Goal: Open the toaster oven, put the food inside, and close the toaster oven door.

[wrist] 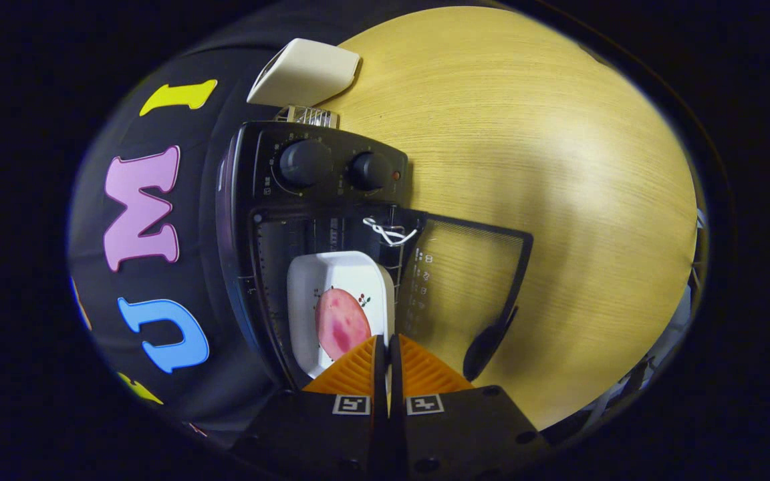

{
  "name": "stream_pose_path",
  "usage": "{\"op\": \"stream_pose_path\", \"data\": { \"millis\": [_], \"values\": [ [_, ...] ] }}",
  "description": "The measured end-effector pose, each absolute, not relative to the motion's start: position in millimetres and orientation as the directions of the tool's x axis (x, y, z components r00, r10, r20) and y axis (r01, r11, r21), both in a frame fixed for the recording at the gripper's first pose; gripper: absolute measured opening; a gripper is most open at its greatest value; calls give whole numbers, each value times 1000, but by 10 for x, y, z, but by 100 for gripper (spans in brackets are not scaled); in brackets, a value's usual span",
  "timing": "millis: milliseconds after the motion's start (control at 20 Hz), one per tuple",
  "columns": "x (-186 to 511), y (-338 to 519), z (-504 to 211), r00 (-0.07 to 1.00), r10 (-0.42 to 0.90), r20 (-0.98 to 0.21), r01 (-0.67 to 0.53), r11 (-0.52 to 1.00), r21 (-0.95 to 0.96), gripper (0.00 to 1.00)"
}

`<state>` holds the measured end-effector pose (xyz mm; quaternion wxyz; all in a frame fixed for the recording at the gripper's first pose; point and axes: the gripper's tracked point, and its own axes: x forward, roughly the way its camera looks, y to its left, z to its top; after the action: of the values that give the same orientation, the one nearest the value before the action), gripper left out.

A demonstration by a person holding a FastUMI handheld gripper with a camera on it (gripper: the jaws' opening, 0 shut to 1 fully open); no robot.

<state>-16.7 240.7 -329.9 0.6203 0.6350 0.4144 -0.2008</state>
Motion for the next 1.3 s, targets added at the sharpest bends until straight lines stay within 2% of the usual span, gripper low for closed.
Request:
{"op": "stream_pose_path", "data": {
  "millis": [700,900,1000,1050,1150,1200,1250,1300],
  "values": [
    [236,2673,-3590,563,195,-803,816,26,578,5],
    [342,2695,-3486,610,208,-765,785,-30,618,11],
    [326,2710,-3482,611,223,-760,785,-44,618,24],
    [313,2726,-3455,613,231,-755,782,-46,621,35],
    [252,2740,-3406,617,254,-744,774,-30,632,64],
    [219,2717,-3375,619,265,-739,770,-23,637,71],
    [167,2716,-3336,618,275,-736,768,-14,640,85],
    [147,2718,-3320,618,287,-732,765,-3,644,93]
  ]
}}
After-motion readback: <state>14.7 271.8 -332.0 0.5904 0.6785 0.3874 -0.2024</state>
